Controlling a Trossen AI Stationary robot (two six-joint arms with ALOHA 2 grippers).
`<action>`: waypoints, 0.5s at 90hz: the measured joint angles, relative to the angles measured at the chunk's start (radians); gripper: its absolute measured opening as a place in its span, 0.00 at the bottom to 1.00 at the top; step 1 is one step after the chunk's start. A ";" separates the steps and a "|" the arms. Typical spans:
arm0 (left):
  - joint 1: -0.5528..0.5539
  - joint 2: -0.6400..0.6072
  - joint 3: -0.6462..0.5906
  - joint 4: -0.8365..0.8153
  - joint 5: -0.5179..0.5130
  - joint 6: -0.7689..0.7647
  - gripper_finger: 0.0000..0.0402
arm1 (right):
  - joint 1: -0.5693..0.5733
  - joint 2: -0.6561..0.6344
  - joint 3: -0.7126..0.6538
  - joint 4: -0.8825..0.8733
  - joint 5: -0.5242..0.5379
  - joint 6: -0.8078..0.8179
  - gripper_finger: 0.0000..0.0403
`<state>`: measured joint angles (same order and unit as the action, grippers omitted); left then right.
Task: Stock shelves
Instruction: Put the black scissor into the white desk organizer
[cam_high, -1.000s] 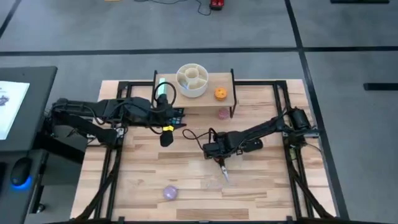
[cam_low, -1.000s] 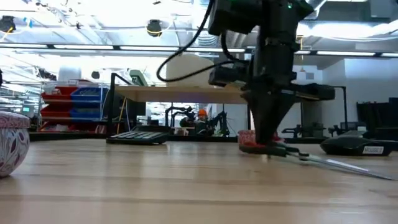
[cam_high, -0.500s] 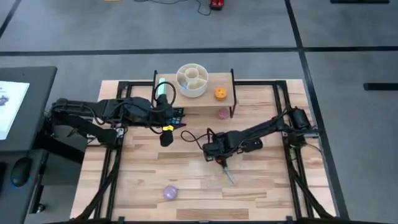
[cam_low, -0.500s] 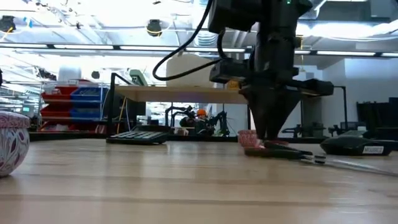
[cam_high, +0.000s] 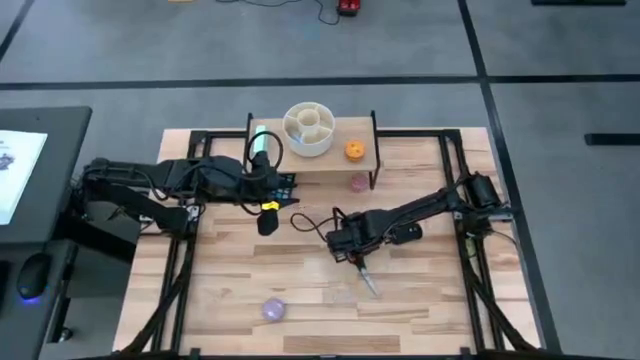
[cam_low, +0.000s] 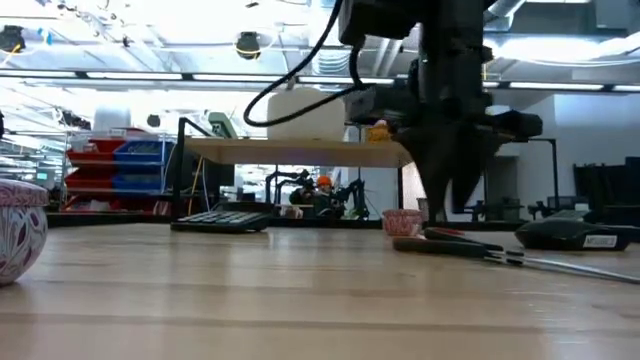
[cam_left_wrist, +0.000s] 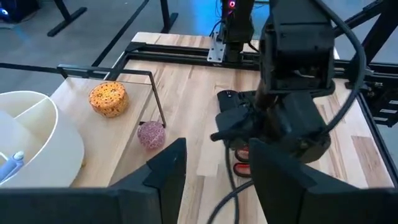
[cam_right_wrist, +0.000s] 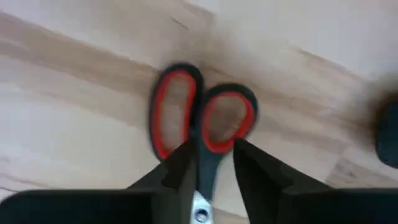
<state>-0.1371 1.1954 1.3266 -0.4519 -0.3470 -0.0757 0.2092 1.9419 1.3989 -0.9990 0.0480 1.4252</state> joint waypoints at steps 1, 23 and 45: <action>0.000 0.000 0.000 0.000 0.000 0.000 0.38 | 0.000 0.000 -0.002 -0.006 0.000 0.002 0.30; 0.000 0.000 0.000 0.000 0.000 0.000 0.38 | -0.031 0.000 -0.061 0.047 -0.021 -0.016 0.38; 0.000 0.000 0.000 0.000 0.000 -0.013 0.38 | -0.055 0.000 -0.128 0.132 -0.062 0.022 0.31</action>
<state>-0.1371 1.1954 1.3266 -0.4516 -0.3467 -0.0883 0.1539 1.9423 1.2713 -0.8667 -0.0143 1.4470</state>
